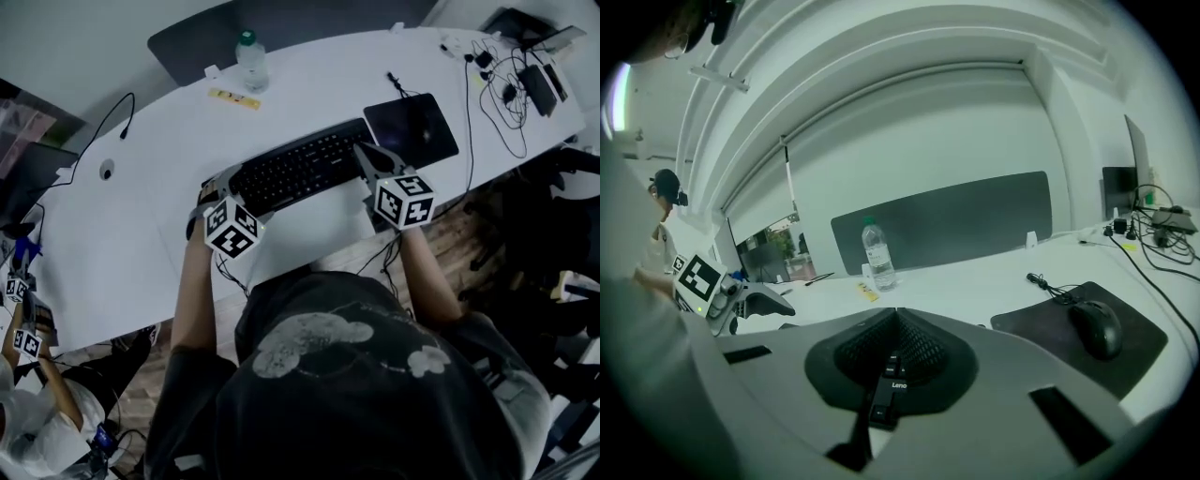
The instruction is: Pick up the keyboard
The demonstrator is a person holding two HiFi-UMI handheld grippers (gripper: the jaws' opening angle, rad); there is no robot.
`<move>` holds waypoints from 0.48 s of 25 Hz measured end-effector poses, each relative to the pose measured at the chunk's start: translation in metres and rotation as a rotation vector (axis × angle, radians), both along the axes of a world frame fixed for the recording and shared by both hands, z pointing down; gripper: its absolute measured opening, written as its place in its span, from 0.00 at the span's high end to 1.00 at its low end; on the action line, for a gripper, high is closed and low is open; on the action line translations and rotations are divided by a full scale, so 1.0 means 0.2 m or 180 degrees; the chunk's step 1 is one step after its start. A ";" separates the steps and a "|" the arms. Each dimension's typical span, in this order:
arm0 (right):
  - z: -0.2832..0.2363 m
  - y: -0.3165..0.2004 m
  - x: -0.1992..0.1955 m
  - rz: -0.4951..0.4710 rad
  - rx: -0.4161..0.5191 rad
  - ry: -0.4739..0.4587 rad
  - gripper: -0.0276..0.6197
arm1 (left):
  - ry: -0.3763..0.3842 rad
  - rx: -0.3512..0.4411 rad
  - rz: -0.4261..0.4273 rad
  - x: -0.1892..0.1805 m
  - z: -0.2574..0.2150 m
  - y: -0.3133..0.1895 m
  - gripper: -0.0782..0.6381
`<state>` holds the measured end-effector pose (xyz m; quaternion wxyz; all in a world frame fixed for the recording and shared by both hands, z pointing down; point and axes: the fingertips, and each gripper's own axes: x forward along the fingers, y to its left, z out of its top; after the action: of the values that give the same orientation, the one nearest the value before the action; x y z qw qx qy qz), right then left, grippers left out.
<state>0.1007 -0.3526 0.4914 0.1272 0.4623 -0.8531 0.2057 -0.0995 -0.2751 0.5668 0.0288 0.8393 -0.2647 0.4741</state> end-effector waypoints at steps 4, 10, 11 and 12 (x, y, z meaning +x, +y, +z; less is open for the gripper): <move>0.03 -0.07 -0.03 0.0001 -0.0050 0.0022 0.97 | -0.0126 -0.0412 0.0135 -0.05 0.11 -0.02 0.17; 0.06 -0.15 -0.05 -0.0006 -0.0092 0.0081 0.97 | -0.0216 -0.0895 0.0108 -0.10 0.21 -0.05 0.12; 0.07 -0.16 -0.05 -0.0013 -0.0097 0.0093 0.97 | -0.0224 -0.0977 0.0116 -0.10 0.23 -0.05 0.12; 0.07 -0.17 -0.06 -0.0019 -0.0103 0.0105 0.97 | -0.0237 -0.1049 0.0133 -0.10 0.24 -0.05 0.12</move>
<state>0.0890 -0.3866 0.5062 0.1494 0.4609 -0.8489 0.2113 -0.1186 -0.2848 0.6152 0.1463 0.8103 -0.1668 0.5423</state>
